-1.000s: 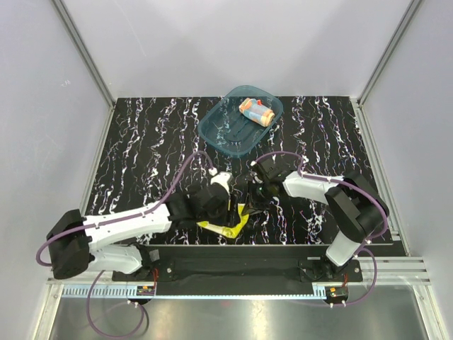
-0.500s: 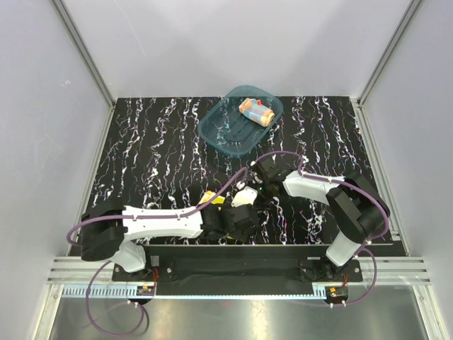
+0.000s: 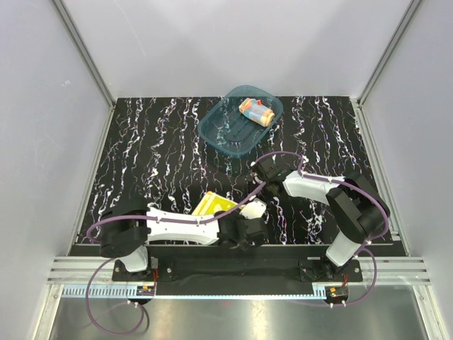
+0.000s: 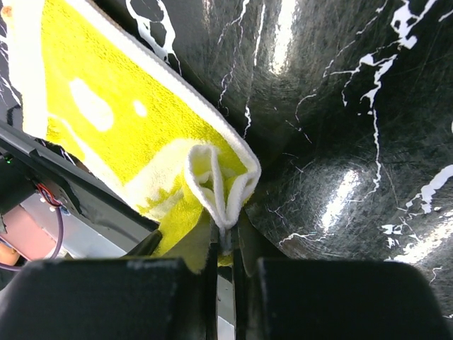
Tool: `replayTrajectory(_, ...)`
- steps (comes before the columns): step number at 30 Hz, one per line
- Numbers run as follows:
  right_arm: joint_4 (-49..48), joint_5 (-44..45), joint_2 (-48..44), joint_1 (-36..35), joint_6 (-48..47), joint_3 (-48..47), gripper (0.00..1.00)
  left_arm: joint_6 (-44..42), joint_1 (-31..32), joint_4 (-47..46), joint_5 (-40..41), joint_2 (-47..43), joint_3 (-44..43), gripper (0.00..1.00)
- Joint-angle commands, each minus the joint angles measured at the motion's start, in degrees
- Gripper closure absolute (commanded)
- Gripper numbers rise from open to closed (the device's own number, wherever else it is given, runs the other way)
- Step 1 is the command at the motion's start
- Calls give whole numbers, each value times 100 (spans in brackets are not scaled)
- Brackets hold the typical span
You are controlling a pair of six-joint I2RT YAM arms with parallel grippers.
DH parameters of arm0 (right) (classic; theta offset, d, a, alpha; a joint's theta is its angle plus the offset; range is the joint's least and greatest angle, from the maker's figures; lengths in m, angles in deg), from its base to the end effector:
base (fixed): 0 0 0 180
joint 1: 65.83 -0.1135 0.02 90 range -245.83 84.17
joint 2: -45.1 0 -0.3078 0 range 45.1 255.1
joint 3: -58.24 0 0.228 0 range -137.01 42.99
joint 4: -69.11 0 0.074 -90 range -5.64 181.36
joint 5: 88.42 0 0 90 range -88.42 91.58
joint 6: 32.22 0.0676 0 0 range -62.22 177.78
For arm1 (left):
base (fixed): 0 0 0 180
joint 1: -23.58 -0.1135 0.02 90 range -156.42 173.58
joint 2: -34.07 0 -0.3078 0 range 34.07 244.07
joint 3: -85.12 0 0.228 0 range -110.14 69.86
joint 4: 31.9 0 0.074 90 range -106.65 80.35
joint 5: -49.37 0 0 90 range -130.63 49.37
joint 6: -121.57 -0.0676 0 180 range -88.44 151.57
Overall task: Roll the towels
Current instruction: Roll the towel
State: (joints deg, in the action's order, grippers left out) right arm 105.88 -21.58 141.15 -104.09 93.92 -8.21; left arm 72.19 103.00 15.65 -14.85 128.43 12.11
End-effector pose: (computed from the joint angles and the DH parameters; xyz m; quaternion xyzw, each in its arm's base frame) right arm 0.2232 0.2099 0.1822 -0.0588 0.9580 0.2778 0.0410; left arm 0.0848 -0.2937 0.2116 0.2798 0.9175 -0.0450 0.2792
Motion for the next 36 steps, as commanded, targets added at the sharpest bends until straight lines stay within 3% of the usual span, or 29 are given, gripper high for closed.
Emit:
replayTrajectory(1,98,-4,-201,-67,-72,-206,100,183,135,242,463,196,-298,45)
replayTrajectory(5,116,-13,-245,-67,-89,-189,100,253,179,304,638,249,-280,60)
replayTrajectory(6,124,-31,-236,-67,-81,-180,100,279,188,313,708,240,-263,72)
replayTrajectory(13,151,-127,-174,-67,-133,-197,100,192,179,365,824,152,-245,99)
replayTrajectory(16,247,-145,-157,-59,-212,-267,100,-18,162,42,552,-146,-44,100)
replayTrajectory(22,660,57,-78,-6,-546,-628,90,-362,-206,-1093,-696,-1164,730,100)
replayTrajectory(30,1197,373,63,161,-854,-1085,62,-151,-699,-1963,-1663,-1834,1530,100)
replayTrajectory(36,1434,566,230,258,-977,-1296,59,25,-910,-2359,-1953,-2063,1987,100)
